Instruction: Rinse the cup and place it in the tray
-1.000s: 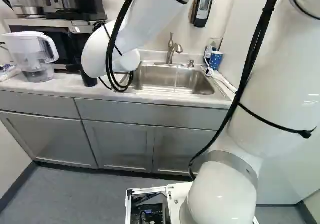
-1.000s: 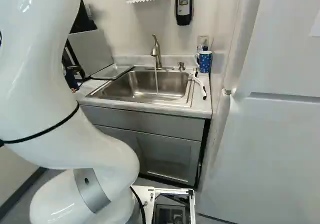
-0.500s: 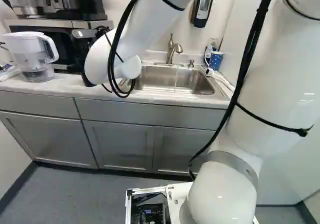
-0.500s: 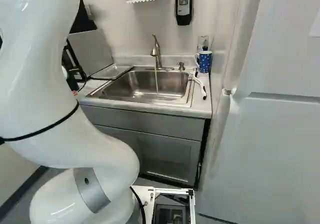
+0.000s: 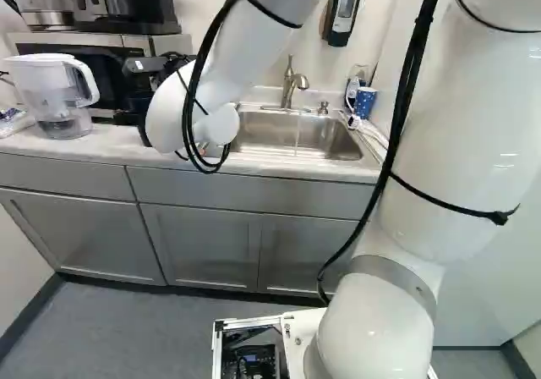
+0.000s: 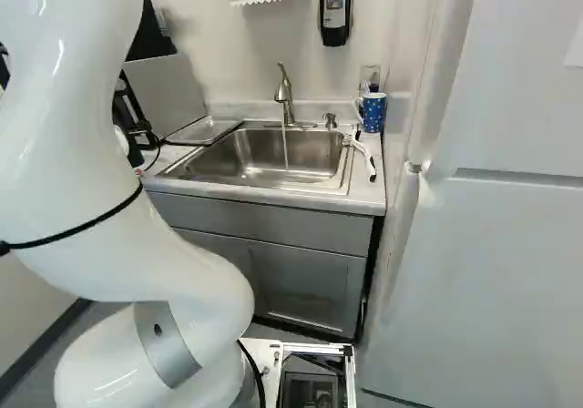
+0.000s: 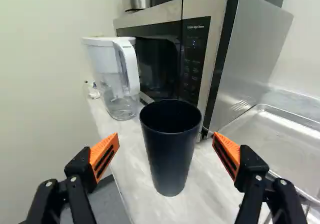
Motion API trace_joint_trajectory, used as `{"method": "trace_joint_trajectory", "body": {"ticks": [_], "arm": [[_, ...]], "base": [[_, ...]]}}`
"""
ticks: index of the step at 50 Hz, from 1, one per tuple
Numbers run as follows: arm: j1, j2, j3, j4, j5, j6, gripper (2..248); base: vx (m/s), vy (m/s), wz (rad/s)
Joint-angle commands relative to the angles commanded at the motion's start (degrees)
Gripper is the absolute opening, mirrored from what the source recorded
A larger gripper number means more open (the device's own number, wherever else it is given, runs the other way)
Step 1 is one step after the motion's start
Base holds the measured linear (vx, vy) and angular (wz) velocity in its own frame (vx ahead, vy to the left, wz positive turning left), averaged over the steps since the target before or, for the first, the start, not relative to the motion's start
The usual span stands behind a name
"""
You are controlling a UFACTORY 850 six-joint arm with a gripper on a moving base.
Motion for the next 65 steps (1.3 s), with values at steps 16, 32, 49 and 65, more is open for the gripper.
{"method": "trace_joint_trajectory", "body": {"ticks": [16,32,49,65], "arm": [[0.0,-1.5,0.5,0.0,2.1,0.0,247],[0.0,-2.5,0.7,0.0,2.1,0.0,247],[0.0,-2.5,0.7,0.0,2.1,0.0,207],[0.0,-2.5,0.7,0.0,2.1,0.0,116]], "base": [[0.000,0.000,0.000],[0.000,0.000,0.000],[0.000,0.000,0.000],[0.000,0.000,0.000]]}}
